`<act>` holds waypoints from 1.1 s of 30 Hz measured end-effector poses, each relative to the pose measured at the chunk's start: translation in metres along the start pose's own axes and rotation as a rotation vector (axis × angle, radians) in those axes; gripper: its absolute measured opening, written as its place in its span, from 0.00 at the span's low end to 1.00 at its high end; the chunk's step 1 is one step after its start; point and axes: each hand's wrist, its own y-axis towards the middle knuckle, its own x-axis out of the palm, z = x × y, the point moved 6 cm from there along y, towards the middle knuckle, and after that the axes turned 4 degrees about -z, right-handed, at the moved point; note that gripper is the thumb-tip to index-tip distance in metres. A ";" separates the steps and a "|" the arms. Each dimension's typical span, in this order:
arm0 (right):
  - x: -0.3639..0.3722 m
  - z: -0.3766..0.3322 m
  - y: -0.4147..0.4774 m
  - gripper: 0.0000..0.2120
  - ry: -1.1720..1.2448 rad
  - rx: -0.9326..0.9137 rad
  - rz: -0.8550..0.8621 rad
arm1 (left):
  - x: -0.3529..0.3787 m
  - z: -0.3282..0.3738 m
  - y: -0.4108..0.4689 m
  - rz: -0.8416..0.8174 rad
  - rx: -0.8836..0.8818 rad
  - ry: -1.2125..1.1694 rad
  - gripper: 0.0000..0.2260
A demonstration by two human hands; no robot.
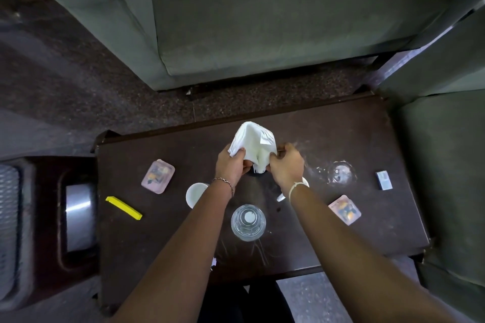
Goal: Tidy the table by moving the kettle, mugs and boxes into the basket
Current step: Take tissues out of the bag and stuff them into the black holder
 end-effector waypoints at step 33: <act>-0.007 -0.011 -0.006 0.06 -0.476 -0.284 0.031 | -0.009 0.024 -0.022 0.256 0.293 0.754 0.08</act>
